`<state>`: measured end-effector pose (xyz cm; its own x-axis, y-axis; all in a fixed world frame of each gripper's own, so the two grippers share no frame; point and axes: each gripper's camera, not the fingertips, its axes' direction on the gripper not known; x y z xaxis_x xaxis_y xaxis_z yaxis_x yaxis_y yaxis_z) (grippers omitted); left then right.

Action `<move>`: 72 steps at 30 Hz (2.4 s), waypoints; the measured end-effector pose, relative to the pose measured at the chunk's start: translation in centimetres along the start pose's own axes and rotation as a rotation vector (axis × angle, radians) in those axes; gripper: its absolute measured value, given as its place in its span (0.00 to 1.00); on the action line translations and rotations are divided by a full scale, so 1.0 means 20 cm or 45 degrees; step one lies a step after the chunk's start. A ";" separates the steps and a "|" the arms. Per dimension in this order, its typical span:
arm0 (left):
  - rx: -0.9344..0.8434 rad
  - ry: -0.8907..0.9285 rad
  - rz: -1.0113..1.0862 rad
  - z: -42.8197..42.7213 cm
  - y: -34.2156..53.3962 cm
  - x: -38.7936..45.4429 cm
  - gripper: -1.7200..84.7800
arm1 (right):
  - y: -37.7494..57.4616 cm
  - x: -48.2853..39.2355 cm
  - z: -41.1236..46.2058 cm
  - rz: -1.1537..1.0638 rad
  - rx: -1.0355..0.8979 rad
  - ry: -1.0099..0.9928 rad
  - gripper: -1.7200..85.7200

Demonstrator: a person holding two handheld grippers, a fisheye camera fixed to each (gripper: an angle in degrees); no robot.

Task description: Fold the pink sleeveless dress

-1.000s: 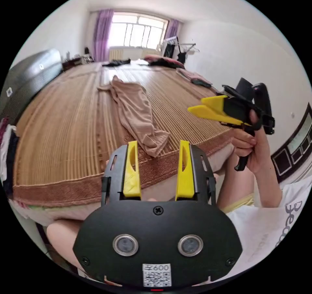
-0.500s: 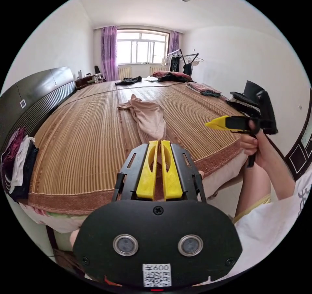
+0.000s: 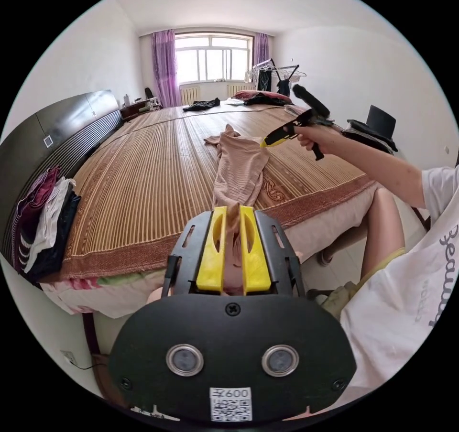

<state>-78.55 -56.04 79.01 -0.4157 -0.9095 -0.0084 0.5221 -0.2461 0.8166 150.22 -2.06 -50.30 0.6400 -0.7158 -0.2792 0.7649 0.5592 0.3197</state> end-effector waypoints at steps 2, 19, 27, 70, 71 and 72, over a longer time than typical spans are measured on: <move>-0.119 0.015 -0.056 0.09 -0.02 0.03 0.24 | 0.00 -0.02 -0.01 -0.025 0.062 0.034 0.11; -0.080 -0.349 0.378 0.17 -0.12 0.83 0.13 | 1.54 0.39 -1.30 0.105 0.348 0.276 0.01; -0.110 -0.168 0.663 0.28 -0.02 1.25 0.22 | 1.77 0.53 -1.12 0.286 0.379 0.089 0.01; 1.438 -0.817 0.373 -1.86 -1.35 0.21 0.03 | 1.45 -0.31 -3.11 -0.414 1.460 0.735 0.01; 1.415 -0.809 0.417 -1.86 -1.33 0.21 0.03 | 1.47 -0.29 -3.10 -0.422 1.442 0.710 0.01; 1.352 -0.784 0.498 -1.81 -1.27 0.20 0.04 | 1.50 -0.23 -3.06 -0.394 1.396 0.665 0.01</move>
<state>-66.45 -65.53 37.30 -0.7920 -0.4867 0.3686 -0.0407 0.6445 0.7635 174.73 43.58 -94.74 0.5886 -0.3637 -0.7220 0.5854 -0.4242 0.6909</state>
